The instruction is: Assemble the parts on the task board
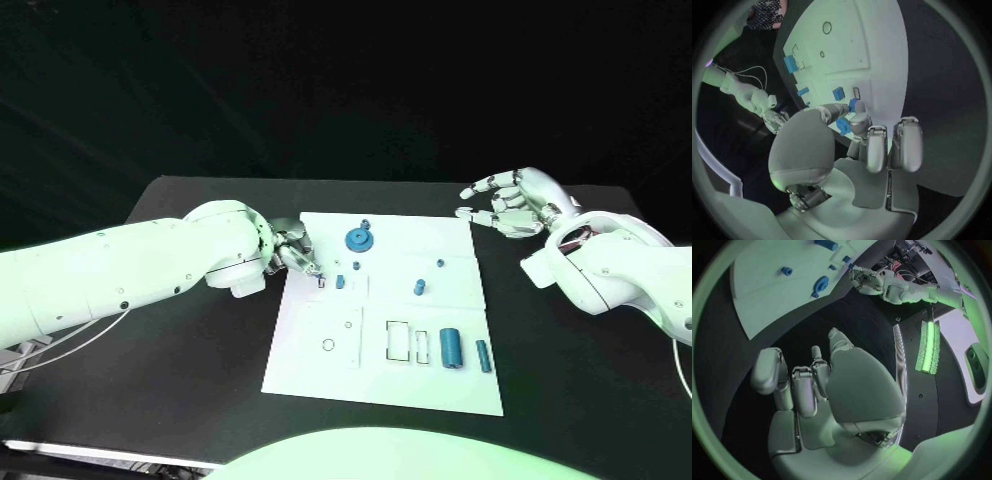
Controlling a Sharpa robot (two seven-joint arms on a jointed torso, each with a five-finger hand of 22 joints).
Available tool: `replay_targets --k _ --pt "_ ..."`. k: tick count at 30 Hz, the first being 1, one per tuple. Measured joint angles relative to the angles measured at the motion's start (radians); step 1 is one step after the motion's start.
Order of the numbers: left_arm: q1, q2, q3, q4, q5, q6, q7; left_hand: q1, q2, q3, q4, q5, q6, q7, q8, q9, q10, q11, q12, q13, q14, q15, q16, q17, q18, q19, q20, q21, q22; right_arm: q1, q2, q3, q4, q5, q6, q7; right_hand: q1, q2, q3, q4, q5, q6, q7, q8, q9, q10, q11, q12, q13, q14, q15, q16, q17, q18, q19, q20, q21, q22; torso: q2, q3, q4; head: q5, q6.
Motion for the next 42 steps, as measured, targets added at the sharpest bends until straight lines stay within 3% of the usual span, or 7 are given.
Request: replay_targets --k 12,29,31,42 --pt "-0.005 0.0 -0.004 0.021 -0.058 -0.015 0.007 -0.002 -0.002 0.0 0.0 0.0 0.0 0.0 0.0 0.0 0.0 0.0 0.0 0.0 0.0 0.0 0.0 0.0 0.0 0.0 0.0 0.004 0.0 0.0 -0.001 0.0 0.0 0.0 0.001 0.0 0.0 0.0 0.0 0.0 0.004 -0.003 0.003 0.0 -0.001 0.0 0.0 0.0 0.0 0.0 0.0 0.0 0.0 0.0 0.0 0.0 0.0 0.0 0.001 0.0007 -0.0008 0.003 -0.004" --pt "-0.005 0.005 -0.006 0.012 -0.066 0.031 0.011 -0.008 -0.008 0.0 0.0 0.0 0.002 -0.002 -0.001 0.0 0.0 0.0 0.0 -0.011 0.0 0.0 0.004 0.0 0.0 0.0 0.0 0.004 0.0 -0.003 0.001 0.0 -0.002 -0.001 0.002 0.0 0.0 0.0 0.0 0.0 0.004 -0.003 0.003 0.0 -0.001 0.0 0.0 0.0 0.0 0.0 0.0 0.0 0.0 0.0 0.0 0.0 0.0 0.0 0.0 0.0008 -0.0023 0.004 -0.007" --pt "-0.005 0.008 -0.007 0.007 -0.066 0.035 0.011 -0.018 -0.018 0.069 -0.069 -0.006 0.002 -0.001 -0.002 -0.002 0.0 0.0 0.0 -0.011 0.0 0.0 0.004 0.0 0.0 0.0 0.0 0.004 0.0 -0.003 0.001 0.0 -0.002 -0.001 0.002 0.0 0.0 0.0 0.0 0.0 0.004 -0.003 0.003 0.0 -0.001 0.0 0.0 0.0 0.0 0.0 0.0 0.0 0.0 0.0 0.0 0.0 0.0 0.0 0.0 0.0012 -0.0024 0.004 -0.007" --pt "-0.005 0.015 -0.009 -0.009 -0.067 0.057 0.016 -0.018 -0.018 0.069 -0.069 -0.012 0.003 0.0 0.001 -0.005 0.0 0.0 -0.008 -0.019 0.0 0.0 0.004 0.0 0.0 0.0 0.0 0.004 0.0 -0.004 0.001 0.0 -0.002 -0.001 0.002 0.0 0.0 0.0 0.0 0.0 0.004 -0.007 0.0 0.0 -0.001 0.0 0.0 0.0 0.0 0.0 0.0 0.0 0.001 0.0 0.0 0.0 0.0 0.0 0.0 0.0021 -0.0026 0.003 -0.01"
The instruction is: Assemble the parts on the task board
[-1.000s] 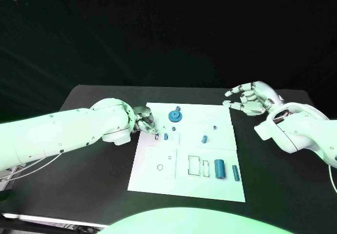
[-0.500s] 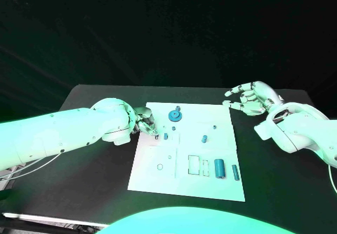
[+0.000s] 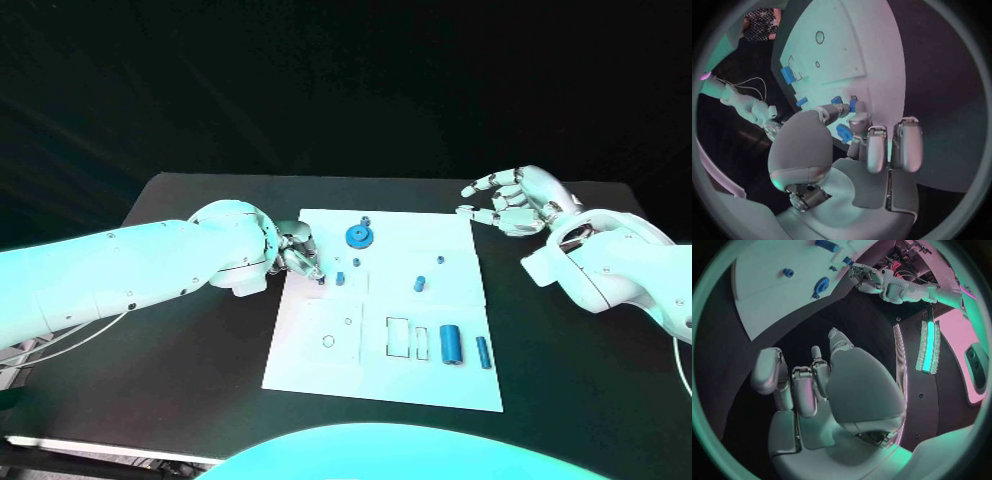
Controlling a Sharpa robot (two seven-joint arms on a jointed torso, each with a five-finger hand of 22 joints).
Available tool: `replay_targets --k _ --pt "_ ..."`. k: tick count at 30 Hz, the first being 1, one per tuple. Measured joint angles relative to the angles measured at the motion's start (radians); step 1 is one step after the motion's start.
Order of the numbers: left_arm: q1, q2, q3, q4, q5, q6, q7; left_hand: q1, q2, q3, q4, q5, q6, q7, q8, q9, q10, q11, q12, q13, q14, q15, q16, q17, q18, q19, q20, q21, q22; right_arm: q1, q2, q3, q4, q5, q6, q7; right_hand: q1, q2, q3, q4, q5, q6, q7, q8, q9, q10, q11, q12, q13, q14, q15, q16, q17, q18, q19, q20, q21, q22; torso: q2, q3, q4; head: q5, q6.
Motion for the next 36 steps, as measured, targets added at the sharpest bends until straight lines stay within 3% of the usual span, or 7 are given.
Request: replay_targets --k 36 --pt "0.001 0.006 0.001 -0.019 0.003 0.039 0.028 0.002 0.002 -0.003 -0.003 -0.008 0.001 0.003 0.0 -0.001 0.0 0.0 0.0 0.011 0.0 0.0 0.0 0.0 0.0 0.0 0.0 0.0 0.0 -0.002 0.001 0.0 0.0 0.0 0.0 0.0 0.0 0.0 0.0 0.0 0.0 0.0 0.0 0.0 0.0 0.0 0.0 0.0 0.0 0.0 0.0 0.0 0.0 0.0 0.0 0.0 0.0 0.0 0.0 0.0011 -0.0007 0.0 -0.007"
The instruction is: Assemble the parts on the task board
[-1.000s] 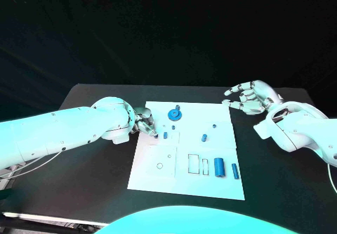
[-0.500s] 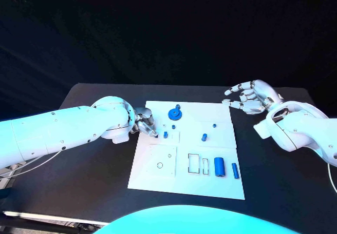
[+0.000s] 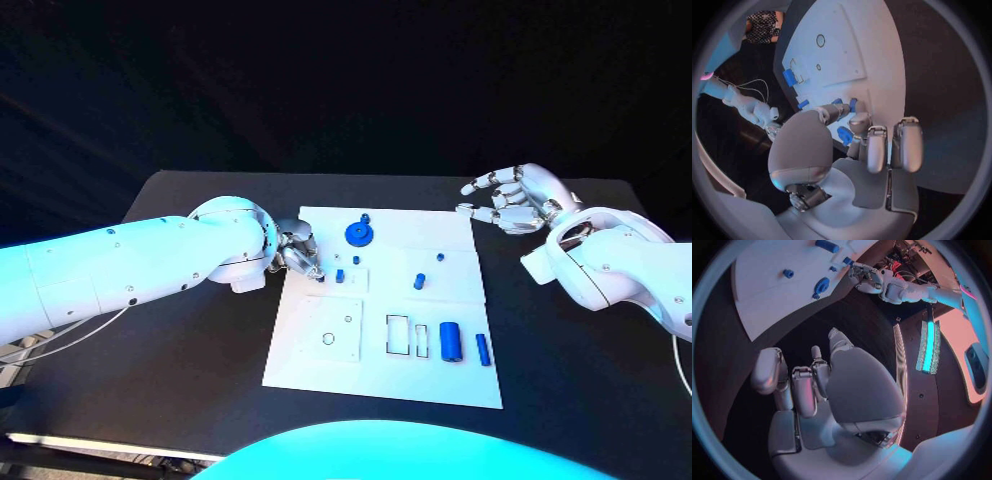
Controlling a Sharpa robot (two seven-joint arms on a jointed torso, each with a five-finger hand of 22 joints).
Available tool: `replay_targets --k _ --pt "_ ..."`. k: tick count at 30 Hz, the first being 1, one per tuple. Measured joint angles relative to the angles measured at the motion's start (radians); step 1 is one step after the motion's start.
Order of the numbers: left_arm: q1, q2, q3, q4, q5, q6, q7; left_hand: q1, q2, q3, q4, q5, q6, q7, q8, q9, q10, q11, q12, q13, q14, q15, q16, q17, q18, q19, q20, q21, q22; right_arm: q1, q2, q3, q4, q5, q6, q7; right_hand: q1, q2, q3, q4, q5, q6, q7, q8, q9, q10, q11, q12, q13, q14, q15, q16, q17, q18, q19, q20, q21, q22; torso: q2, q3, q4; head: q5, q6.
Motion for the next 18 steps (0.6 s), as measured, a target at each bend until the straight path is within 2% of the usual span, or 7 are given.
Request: replay_targets --k 18 --pt "0.007 0.029 0.005 -0.024 0.017 0.044 -0.029 0.0 0.0 -0.003 -0.003 -0.003 0.008 0.003 0.001 -0.004 0.006 0.001 0.011 0.015 0.0 0.0 0.0 0.0 0.0 0.0 0.0 0.0 0.0 0.0 -0.001 0.0 0.004 0.0 0.0 0.0 0.0 0.0 0.0 0.0 0.0 0.0 0.0 0.007 -0.001 0.0 0.0 0.0 0.0 0.0 0.0 0.0 0.0 0.0 0.0 0.0 0.0 0.0 0.0 0.0007 -0.0005 -0.004 -0.003"
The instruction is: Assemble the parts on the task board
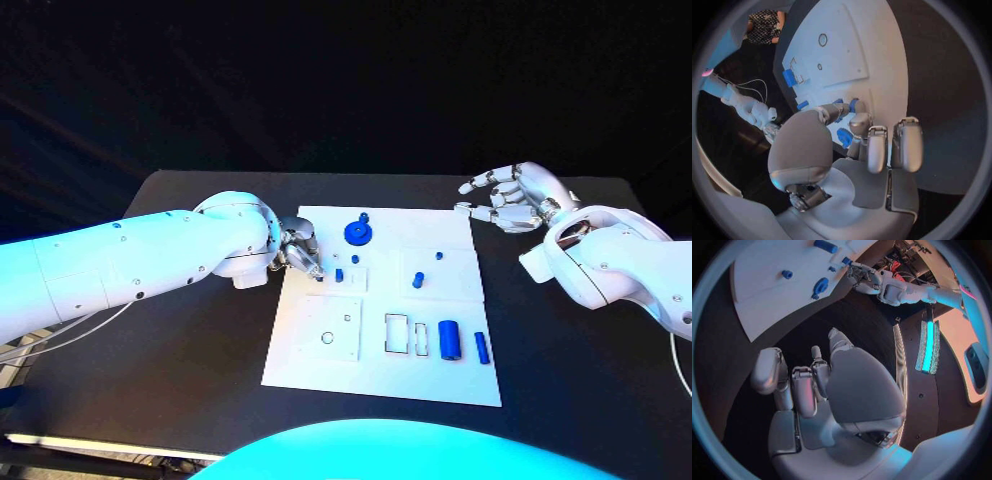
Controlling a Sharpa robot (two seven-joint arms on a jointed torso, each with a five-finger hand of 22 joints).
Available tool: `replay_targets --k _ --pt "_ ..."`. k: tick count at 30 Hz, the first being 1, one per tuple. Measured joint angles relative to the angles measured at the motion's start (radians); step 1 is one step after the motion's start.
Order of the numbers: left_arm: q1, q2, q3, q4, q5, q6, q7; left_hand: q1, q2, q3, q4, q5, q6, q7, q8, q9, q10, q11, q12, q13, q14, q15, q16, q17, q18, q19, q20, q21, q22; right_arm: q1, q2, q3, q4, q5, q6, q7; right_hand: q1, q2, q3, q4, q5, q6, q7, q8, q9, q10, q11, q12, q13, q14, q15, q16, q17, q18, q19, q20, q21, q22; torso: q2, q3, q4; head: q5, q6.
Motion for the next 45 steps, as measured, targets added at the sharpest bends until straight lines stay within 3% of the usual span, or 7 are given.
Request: replay_targets --k 3,14,26,29,37,45 --pt "-0.004 0.004 -0.004 -0.001 0.002 0.004 -0.005 0.0 0.0 0.0 0.0 0.008 0.002 -0.001 -0.009 -0.007 0.009 -0.001 0.004 0.008 0.0 0.0 0.0 0.0 0.0 0.0 0.0 0.0 0.0 0.0 0.0 0.0 0.0 0.0 0.0 0.0 0.0 0.0 0.0 0.0 0.0 0.0 0.0 0.0 0.0 0.0 0.0 0.0 0.0 0.0 0.0 0.0 0.0 0.0 0.0 0.0 0.0 0.0 0.0 -0.0005 0.0004 -0.001 0.0" --pt "-0.004 0.011 -0.004 -0.007 0.002 0.002 -0.008 -0.001 -0.001 -0.008 -0.008 0.009 0.013 -0.005 -0.01 -0.008 0.023 -0.005 0.015 0.025 0.0 0.0 0.0 0.0 0.0 0.0 0.0 0.0 0.0 0.0 0.0 0.0 0.001 0.0 0.0 0.0 0.0 0.0 0.0 0.0 0.0 0.0 0.0 0.0 0.0 0.0 0.0 0.0 0.0 0.0 0.0 0.0 0.0 0.0 0.0 0.0 0.0 0.0 0.0 -0.001 0.0021 -0.001 0.0" --pt "-0.004 0.014 -0.005 -0.02 0.0 -0.011 -0.005 -0.059 -0.015 -0.032 -0.032 0.0 0.024 -0.025 -0.011 -0.025 0.031 -0.012 0.015 0.022 0.0 -0.008 0.0 0.0 0.0 0.004 -0.004 0.0 0.0 0.0 -0.002 0.0 0.002 0.0 0.0 0.0 0.0 0.0 0.0 0.0 0.0 0.0 0.0 0.0 0.0 0.0 0.0 0.0 0.0 0.0 0.0 0.0 0.0 0.0 0.0 0.0 0.0 0.0 0.0 -0.0016 0.0012 -0.002 0.004" --pt "-0.005 0.012 -0.006 -0.022 0.0 -0.014 -0.005 -0.084 -0.023 -0.112 0.017 0.001 0.032 -0.036 -0.022 -0.038 0.031 -0.014 0.011 0.021 0.0 -0.008 0.0 0.0 0.0 0.004 -0.004 0.0 0.0 0.0 -0.003 0.0 0.002 0.0 0.0 0.0 0.0 0.0 0.0 0.0 0.0 0.0 0.0 0.0 0.0 0.0 0.0 0.0 0.0 0.0 0.0 0.0 0.0 0.0 0.0 0.0 0.0 0.0 0.0 -0.0019 0.0017 -0.003 0.005" --pt "-0.008 0.003 -0.005 -0.024 -0.001 -0.02 -0.005 -0.09 -0.03 -0.284 0.124 -0.009 0.041 -0.025 -0.033 -0.053 0.024 -0.007 0.009 0.019 0.0 -0.008 0.0 0.0 0.0 0.004 -0.004 -0.004 0.0 0.0 -0.005 0.0 0.002 0.0 0.0 0.0 0.0 0.0 0.0 0.0 0.0 0.0 0.0 0.0 0.0 0.0 0.0 0.0 0.0 0.0 0.0 0.0 0.0 0.0 0.0 0.0 -0.005 -0.001 0.0 -0.0026 0.0025 -0.005 0.01" --pt "-0.01 -0.014 0.0 -0.004 0.001 -0.058 -0.005 -0.103 -0.016 -0.377 0.137 -0.061 0.042 -0.024 -0.033 -0.06 0.024 -0.007 0.009 0.031 0.0 -0.008 0.0 0.0 0.0 0.007 -0.007 -0.004 0.001 0.0 -0.004 0.0 0.0 0.0 0.0 0.0 0.0 0.0 0.0 0.0 0.0 0.0 0.0 0.0 -0.001 0.0 0.0 0.0 0.0 0.0 0.0 0.0 0.0 0.0 0.0 0.0 -0.008 -0.001 0.001 -0.0038 0.0025 -0.012 0.015"
